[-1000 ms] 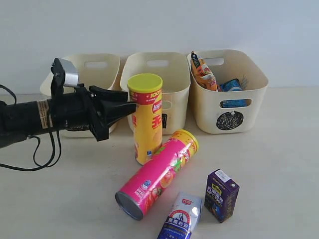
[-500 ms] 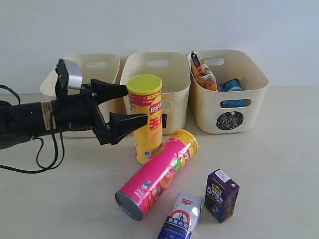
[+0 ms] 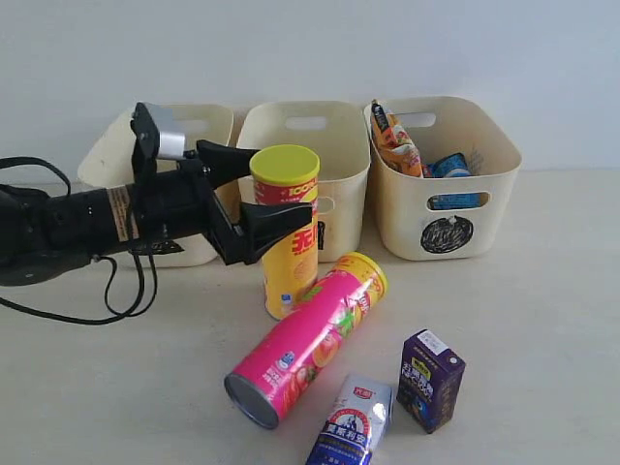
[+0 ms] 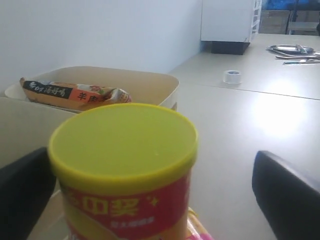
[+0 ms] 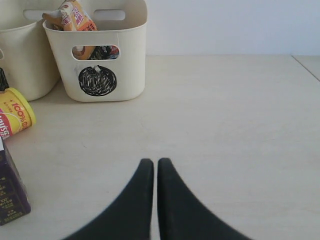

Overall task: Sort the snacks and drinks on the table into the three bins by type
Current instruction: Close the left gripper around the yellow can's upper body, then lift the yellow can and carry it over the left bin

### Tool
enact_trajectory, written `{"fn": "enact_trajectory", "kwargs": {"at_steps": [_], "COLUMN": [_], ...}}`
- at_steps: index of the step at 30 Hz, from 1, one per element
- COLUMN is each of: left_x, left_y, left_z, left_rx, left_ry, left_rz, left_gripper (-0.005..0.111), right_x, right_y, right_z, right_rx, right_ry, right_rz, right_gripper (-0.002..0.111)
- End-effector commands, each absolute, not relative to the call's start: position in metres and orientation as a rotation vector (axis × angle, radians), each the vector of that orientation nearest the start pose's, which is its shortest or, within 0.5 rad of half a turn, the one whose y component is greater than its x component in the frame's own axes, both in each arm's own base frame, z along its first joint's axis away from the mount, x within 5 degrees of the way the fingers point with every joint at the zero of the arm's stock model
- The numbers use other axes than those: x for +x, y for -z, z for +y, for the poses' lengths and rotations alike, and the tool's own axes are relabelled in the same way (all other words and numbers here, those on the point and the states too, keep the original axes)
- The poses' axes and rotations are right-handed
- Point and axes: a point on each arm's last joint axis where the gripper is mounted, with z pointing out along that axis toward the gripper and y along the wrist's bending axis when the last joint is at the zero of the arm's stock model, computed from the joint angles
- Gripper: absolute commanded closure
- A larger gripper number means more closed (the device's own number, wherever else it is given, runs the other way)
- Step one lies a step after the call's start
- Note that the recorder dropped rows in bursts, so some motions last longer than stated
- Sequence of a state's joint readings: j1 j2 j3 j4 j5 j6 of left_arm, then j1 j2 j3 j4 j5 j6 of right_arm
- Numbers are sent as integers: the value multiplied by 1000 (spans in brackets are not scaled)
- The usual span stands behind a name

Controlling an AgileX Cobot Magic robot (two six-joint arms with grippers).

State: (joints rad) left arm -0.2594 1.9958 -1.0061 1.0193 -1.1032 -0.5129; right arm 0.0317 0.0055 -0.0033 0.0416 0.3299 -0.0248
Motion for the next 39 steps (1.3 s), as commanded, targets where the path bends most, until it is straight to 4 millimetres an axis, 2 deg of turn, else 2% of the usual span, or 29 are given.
{"fn": "enact_trajectory", "kwargs": {"at_steps": [1,6,12,19,21,24,26,27,33,39], "left_x": [359,363,363,365,365,364,363,362,361,351], "left_y": [-171,-163,-162,-163,-163,-165,-166,-167,-173,-218], "left_z": [-175,-178,-178,-178,-178,-178,-179,-179,-180,-175], "left_rx": [917,904,900,865,861,865,868,870,866,902], "left_ry": [850,858,860,854,857,872,886,895,916,868], "left_rz": [1438,1452,1454,1456,1452,1432,1414,1394,1367,1419], "left_gripper": [-3,-3,1,24,32,58,82,102,103,103], "right_x": [54,54,54,54,54,54,54,54,54,54], "right_y": [-184,-184,-184,-184,-184,-184,-184,-185,-184,-184], "right_z": [3,3,3,3,3,3,3,3,3,3], "right_rx": [-26,-26,-26,-26,-26,-26,-27,-27,-26,-26], "right_ry": [-42,-42,-42,-42,-42,-42,-41,-41,-42,-42], "right_rz": [1809,1809,1809,1809,1809,1809,1807,1798,1805,1805], "right_gripper": [108,108,108,108,108,108,108,108,108,108]}}
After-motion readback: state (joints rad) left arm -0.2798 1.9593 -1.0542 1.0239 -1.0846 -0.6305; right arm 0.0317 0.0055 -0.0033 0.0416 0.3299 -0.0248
